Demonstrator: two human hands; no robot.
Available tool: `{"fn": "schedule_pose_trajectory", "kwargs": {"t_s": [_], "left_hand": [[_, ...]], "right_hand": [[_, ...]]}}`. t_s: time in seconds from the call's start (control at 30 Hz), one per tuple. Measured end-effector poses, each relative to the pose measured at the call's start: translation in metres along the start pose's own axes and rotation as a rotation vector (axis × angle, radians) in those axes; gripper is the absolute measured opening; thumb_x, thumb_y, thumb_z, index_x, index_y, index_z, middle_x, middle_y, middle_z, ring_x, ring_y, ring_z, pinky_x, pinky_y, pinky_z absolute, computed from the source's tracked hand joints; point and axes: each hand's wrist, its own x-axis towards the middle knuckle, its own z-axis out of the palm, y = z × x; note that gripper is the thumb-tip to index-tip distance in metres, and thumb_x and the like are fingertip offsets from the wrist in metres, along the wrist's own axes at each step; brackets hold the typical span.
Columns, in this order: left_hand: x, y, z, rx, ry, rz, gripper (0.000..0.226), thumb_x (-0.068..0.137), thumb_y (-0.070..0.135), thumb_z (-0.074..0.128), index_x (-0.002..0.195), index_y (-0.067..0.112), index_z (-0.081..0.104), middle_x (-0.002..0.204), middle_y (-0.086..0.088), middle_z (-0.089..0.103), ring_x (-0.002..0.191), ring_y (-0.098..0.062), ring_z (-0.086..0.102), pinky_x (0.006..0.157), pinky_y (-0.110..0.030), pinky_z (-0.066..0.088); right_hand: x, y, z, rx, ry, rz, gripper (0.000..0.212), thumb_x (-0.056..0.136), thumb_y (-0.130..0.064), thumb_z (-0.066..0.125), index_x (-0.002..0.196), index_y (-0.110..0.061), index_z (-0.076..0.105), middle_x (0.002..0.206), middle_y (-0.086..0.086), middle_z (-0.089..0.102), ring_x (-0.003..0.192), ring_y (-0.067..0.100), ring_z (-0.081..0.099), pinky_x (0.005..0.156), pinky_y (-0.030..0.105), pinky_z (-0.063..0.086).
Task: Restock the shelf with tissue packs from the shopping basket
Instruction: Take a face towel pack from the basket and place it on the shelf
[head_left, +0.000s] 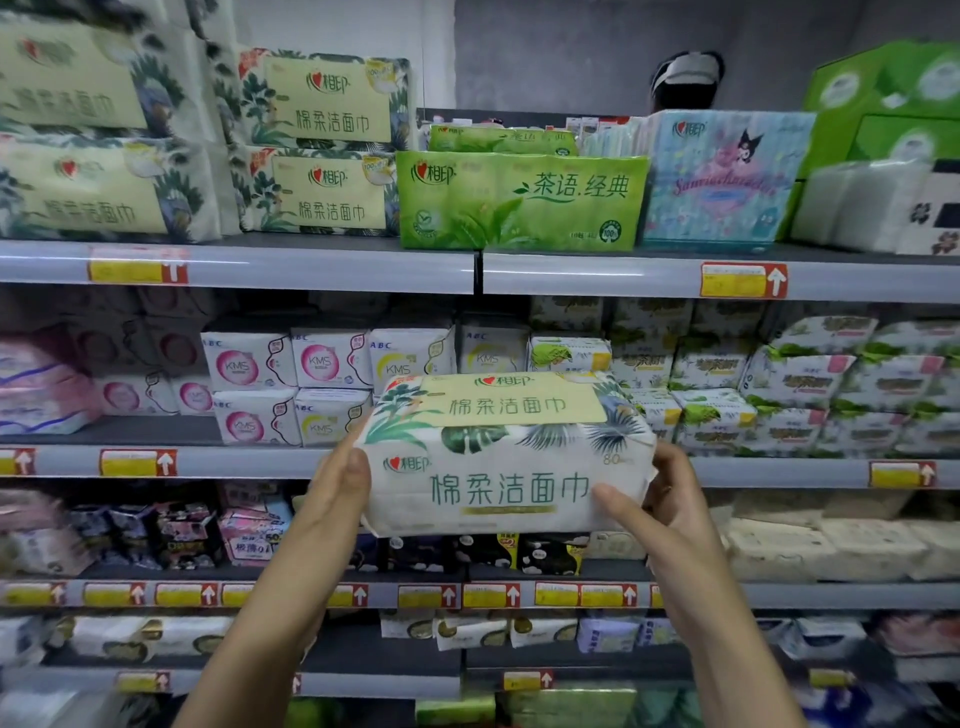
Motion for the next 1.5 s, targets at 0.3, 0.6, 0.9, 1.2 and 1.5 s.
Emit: {"fn": "schedule_pose_trajectory", "kwargs": {"t_s": [0.3,0.6,0.9,1.2,1.5], "left_hand": [[-0.007,0.01,0.003,-0.165,0.19,0.006,0.04,0.084,0.058,0.048,0.108,0.028,0.06,0.115,0.014,0.067,0.103,-0.007,0.064,0.087,-0.038,0.05],[-0.013,0.019,-0.002,-0.296,0.26,0.064,0.073,0.043,0.064,0.084,0.101,0.026,0.061,0.115,0.013,0.067,0.101,-0.007,0.066,0.09,-0.032,0.047],[-0.026,0.024,-0.022,-0.347,0.426,0.122,0.071,0.035,0.059,0.089,0.093,0.026,0.065,0.124,0.002,0.065,0.121,-0.022,0.057,0.098,-0.042,0.045],[-0.035,0.043,-0.049,-0.24,0.522,0.227,0.038,0.067,0.042,0.076,0.105,0.039,0.068,0.131,0.013,0.059,0.126,-0.011,0.051,0.108,-0.039,0.036],[0.028,0.071,-0.096,0.01,0.527,0.389,0.043,0.09,0.022,0.061,0.129,0.04,0.056,0.126,0.011,0.06,0.112,-0.004,0.058,0.089,-0.023,0.047]], "right_hand": [[-0.003,0.003,-0.004,-0.111,-0.086,-0.057,0.044,0.068,-0.024,0.077,0.104,-0.034,0.054,0.127,0.0,0.056,0.115,0.023,0.055,0.102,0.041,0.045],[0.002,-0.004,0.008,-0.044,-0.09,-0.007,0.068,0.042,-0.079,0.073,0.094,-0.037,0.059,0.136,0.003,0.053,0.124,0.019,0.051,0.09,0.025,0.045],[0.028,-0.001,0.035,0.062,-0.252,-0.019,0.071,0.034,-0.056,0.09,0.09,-0.022,0.061,0.13,0.008,0.058,0.124,0.024,0.052,0.073,0.012,0.052],[0.045,-0.024,0.074,0.109,-0.374,-0.117,0.064,0.044,-0.072,0.078,0.095,-0.038,0.06,0.135,-0.009,0.053,0.121,0.006,0.053,0.099,0.03,0.043],[0.093,-0.053,0.121,0.052,-0.34,-0.316,0.054,0.063,-0.06,0.076,0.109,-0.041,0.055,0.144,-0.008,0.045,0.13,0.009,0.046,0.103,0.036,0.044]]}}
